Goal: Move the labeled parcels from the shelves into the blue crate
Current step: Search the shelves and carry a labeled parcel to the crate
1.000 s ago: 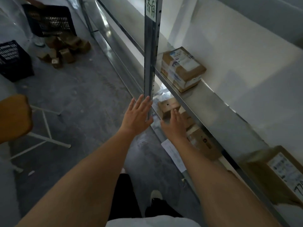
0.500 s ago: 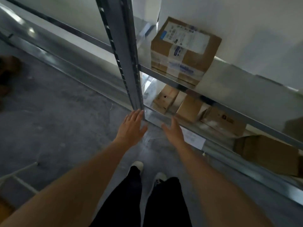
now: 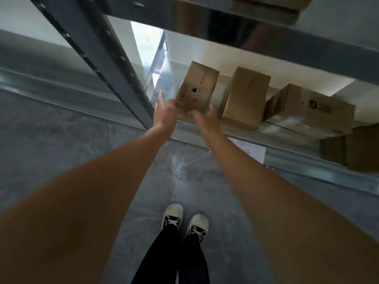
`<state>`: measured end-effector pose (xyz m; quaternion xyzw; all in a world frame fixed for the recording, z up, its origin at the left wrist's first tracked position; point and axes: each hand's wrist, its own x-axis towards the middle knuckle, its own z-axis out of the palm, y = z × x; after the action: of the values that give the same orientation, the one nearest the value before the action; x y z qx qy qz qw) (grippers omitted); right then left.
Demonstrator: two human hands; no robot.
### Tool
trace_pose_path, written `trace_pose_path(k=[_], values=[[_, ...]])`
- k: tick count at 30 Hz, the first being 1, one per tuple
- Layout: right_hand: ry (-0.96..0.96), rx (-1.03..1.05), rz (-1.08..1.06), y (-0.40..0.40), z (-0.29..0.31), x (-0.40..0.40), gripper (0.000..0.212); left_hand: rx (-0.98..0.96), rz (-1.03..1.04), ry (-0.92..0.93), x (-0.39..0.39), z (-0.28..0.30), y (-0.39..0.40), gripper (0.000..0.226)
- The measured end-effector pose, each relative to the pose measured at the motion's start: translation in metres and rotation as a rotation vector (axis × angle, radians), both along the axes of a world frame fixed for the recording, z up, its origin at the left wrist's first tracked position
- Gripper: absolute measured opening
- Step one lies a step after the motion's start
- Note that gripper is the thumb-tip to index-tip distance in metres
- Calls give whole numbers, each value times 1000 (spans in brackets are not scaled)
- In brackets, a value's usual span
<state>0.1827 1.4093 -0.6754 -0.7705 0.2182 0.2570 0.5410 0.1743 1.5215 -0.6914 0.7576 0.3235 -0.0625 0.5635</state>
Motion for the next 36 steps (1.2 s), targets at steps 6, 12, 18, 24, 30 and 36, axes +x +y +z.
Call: trace_pose_path(k=[6, 12, 18, 24, 30, 36], values=[[52, 147, -59, -4, -18, 1, 49, -194, 62, 101, 14, -16, -12, 42], [-84, 270, -173, -24, 7, 0, 31, -324, 214, -65, 10, 26, -7, 40], [-28, 285, -86, -38, 43, 3, 42, -347, 228, -108, 2, 64, -9, 32], [35, 301, -105, -38, 51, -8, 33, -439, 158, -37, -8, 71, -9, 32], [-15, 270, 39, -40, 53, -13, 26, -396, -79, 47, -26, 61, -10, 69], [-26, 229, 13, -54, 52, -16, 38, -436, -130, 101, -39, 57, 1, 68]])
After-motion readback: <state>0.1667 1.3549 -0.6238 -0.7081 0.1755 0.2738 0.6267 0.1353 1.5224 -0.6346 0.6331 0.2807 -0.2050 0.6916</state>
